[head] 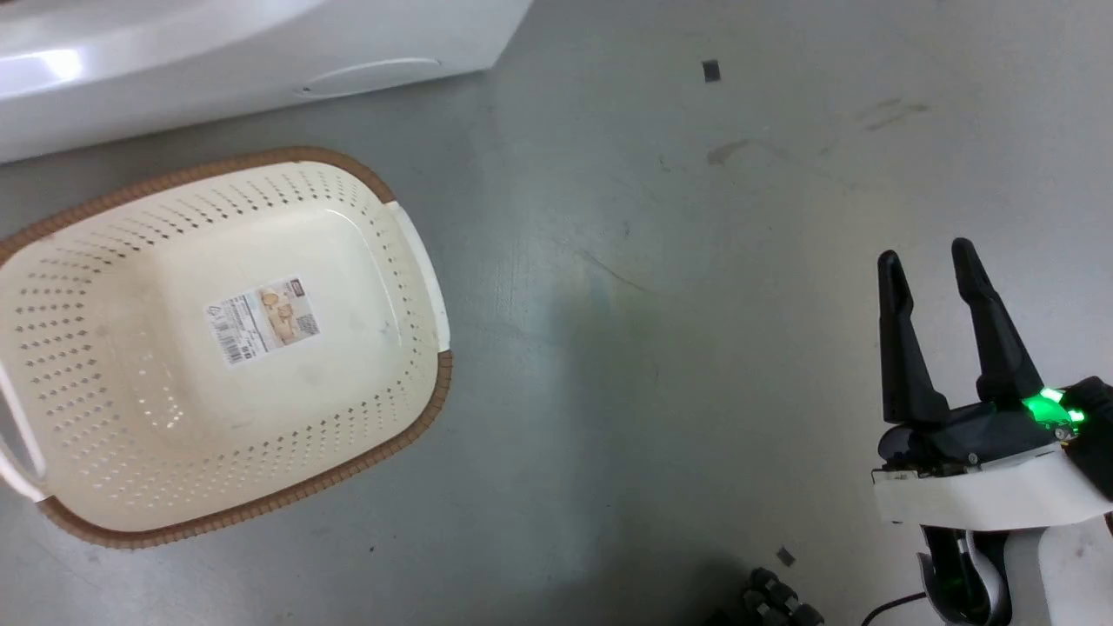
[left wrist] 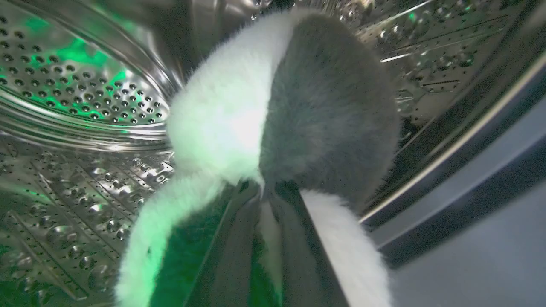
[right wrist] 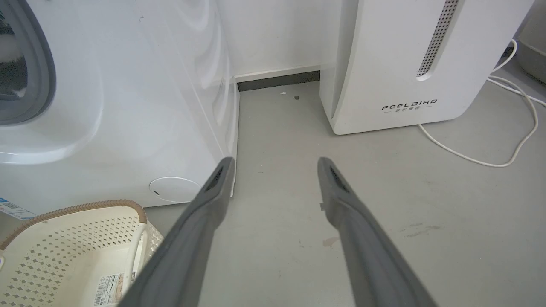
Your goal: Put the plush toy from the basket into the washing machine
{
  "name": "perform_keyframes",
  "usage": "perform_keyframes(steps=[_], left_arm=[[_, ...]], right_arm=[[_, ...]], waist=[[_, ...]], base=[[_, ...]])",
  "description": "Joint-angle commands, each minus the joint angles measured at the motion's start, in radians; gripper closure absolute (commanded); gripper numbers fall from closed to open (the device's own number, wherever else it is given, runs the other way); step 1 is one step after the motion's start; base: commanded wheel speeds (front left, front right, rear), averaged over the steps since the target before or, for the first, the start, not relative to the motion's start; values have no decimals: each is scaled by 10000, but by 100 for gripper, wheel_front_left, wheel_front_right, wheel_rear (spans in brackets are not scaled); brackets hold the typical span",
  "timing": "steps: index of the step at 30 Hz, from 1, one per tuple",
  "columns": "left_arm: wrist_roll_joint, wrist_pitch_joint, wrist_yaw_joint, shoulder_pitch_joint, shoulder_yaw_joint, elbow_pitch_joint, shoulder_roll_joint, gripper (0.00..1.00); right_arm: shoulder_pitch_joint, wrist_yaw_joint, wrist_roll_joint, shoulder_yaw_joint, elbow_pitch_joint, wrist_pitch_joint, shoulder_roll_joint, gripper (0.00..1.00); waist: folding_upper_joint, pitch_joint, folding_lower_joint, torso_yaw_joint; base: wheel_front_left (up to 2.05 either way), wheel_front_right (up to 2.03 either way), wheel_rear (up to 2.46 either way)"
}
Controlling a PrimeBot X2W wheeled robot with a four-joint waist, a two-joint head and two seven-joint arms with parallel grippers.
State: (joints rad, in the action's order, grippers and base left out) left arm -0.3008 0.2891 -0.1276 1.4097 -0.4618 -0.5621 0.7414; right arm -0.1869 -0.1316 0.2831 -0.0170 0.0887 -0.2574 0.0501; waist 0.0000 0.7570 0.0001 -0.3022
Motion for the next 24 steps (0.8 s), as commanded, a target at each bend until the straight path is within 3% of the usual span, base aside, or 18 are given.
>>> perform_keyframes(steps=[1,7,11,16,17,18,24], left_arm=[[-101,105,-29,338,-157,-247,33,100],[-423,713,-29,1704,-1466,-1268,4,100],[-1331,1284,-30,2120,-2687,-1916,51,100],[-2080,1030,-30,2151,-3325,-2102,194,100],[-2139,862,-30,2164,-3399,-2161,205,16],[-2190,692,-30,2161,-3465,-2244,201,0],[-2579,-335,-30,1829,-3887,-2777,-90,0]], right_arm=[[-172,9,79,-22,68,-44,1,0],[-312,9,146,-83,107,-44,1,0],[-432,9,181,-123,126,-44,1,0],[-503,9,200,-110,87,-44,1,0],[-522,9,190,-95,73,-44,1,0],[-542,9,173,-76,64,-44,1,0],[-550,9,-57,141,-25,-44,1,0]], waist=[[0,218,-1,-140],[0,650,-1,-172],[0,855,-1,-172],[0,850,-1,-124],[0,821,-1,-102],[0,781,-1,-77],[0,222,-1,206]], base=[[0,0,0],[0,0,0],[0,0,0],[0,0,0],[0,0,0],[0,0,0],[0,0,0]])
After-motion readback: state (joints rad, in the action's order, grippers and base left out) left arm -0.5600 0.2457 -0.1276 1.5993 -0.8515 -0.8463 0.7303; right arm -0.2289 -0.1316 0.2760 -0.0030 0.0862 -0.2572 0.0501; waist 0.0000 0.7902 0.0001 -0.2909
